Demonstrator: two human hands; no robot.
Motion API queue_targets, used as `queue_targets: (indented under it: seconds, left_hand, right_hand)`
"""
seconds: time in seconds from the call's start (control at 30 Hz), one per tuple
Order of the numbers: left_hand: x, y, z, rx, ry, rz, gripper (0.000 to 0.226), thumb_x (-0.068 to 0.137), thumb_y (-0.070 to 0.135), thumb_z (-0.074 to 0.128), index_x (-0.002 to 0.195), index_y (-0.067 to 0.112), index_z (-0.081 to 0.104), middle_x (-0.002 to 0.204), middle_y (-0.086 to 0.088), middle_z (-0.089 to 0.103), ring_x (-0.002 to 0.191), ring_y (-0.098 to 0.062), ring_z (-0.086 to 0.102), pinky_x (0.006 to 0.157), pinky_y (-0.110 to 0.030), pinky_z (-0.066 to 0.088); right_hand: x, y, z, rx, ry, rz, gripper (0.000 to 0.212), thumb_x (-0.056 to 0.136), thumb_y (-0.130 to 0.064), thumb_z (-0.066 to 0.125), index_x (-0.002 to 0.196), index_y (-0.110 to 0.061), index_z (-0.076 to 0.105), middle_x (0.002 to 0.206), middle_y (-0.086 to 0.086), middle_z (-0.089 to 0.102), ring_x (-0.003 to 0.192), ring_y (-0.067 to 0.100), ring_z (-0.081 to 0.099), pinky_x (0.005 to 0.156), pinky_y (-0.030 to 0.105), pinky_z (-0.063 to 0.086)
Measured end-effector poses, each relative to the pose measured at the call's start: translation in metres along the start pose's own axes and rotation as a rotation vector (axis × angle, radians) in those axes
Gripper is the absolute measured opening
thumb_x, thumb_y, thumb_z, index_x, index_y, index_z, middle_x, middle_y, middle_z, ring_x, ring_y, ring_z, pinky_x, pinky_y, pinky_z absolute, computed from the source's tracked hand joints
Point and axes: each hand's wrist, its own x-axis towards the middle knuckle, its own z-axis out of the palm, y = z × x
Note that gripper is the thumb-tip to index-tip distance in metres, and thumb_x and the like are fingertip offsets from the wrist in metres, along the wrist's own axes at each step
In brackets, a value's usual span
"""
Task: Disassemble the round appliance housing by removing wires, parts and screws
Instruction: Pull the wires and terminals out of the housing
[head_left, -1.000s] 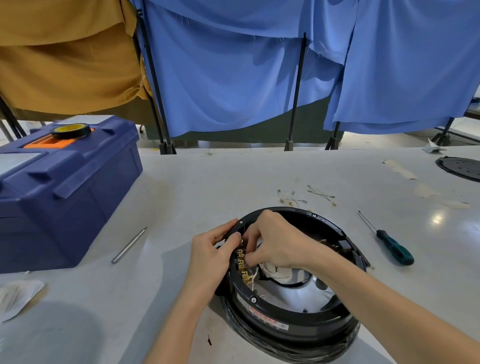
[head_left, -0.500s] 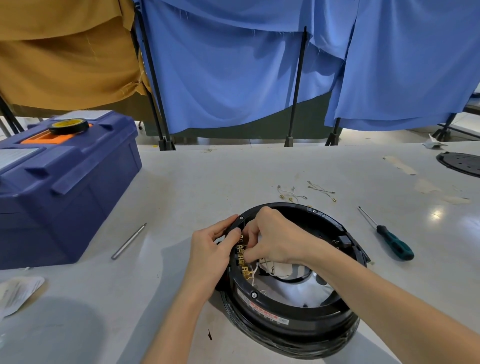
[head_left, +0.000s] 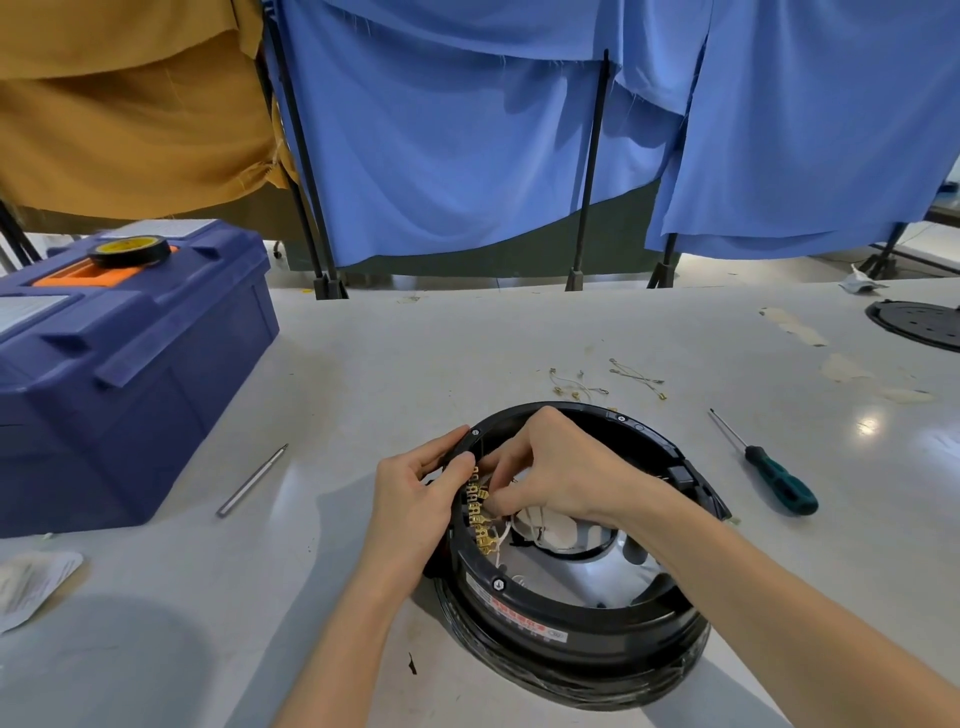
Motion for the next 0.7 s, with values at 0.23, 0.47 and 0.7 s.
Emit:
queue_targets:
  seconds: [0.23,0.47,0.7]
  left_hand:
    - [0.001,-0.001,-0.001,0.022,-0.004,0.025,0.028,0.087,0.007,0.066,0.112,0.018,0.071,0.104,0.002,0.074,0.100,-0.012,0.069,0.096,-0.042,0.052]
    - [0.000,-0.001,0.000,0.017,0.002,0.037,0.027,0.087,0.005,0.065,0.108,0.021,0.072,0.100,0.007,0.075,0.097,-0.009,0.070,0.094,-0.041,0.053]
    - [0.002,-0.003,-0.002,0.008,-0.016,0.032,0.026,0.087,0.008,0.066,0.108,0.023,0.072,0.102,0.006,0.074,0.101,-0.010,0.069,0.095,-0.041,0.052]
  right_hand:
    - [-0.013,-0.007,-0.004,-0.027,0.028,-0.104,0.015,0.066,-0.015,0.080,0.080,-0.020,0.075,0.092,-0.002,0.074,0.089,0.008,0.068,0.081,0.033,0.057]
    - [-0.013,-0.012,0.007,-0.187,-0.065,-0.143,0.006,0.070,-0.012,0.071,0.067,-0.011,0.076,0.097,0.011,0.072,0.090,0.024,0.065,0.076,0.043,0.054]
    - [-0.013,-0.010,0.002,-0.163,-0.117,-0.165,0.013,0.077,-0.014,0.071,0.066,-0.008,0.075,0.072,0.012,0.067,0.061,0.019,0.056,0.057,0.029,0.044]
